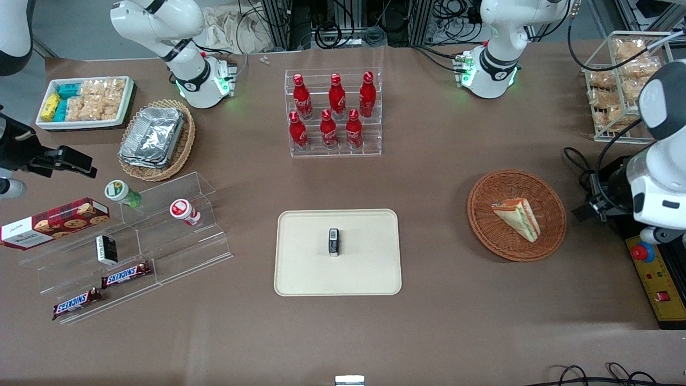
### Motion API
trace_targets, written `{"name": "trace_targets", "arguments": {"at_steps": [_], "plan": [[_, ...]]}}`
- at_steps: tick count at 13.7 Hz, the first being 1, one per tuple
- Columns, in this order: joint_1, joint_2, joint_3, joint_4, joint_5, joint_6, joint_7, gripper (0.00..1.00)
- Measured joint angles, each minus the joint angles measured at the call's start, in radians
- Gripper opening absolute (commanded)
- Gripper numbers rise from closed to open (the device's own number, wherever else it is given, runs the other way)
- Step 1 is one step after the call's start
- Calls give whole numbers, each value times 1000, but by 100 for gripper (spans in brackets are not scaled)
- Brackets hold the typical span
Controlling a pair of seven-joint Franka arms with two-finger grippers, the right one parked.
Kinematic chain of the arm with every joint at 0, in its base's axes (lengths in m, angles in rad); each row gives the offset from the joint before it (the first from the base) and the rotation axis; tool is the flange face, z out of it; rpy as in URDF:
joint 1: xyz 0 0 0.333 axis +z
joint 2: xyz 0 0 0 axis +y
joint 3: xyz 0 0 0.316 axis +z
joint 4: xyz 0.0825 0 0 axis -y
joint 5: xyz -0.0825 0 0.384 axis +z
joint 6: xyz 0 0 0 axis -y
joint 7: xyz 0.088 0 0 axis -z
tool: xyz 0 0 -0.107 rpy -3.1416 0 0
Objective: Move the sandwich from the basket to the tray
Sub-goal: 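Move the left gripper over the wicker basket toward the wrapped sandwich, then lower the open left gripper around the sandwich in the basket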
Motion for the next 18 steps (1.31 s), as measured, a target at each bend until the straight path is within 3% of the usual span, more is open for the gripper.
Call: {"name": "trace_targets", "arguments": {"at_steps": [4, 8, 18], "plan": [[-8, 27, -10, -143, 0, 179, -299, 100], [-29, 53, -15, -213, 0, 226, -483, 100], [-44, 103, -16, -363, 0, 374, -535, 100]]}}
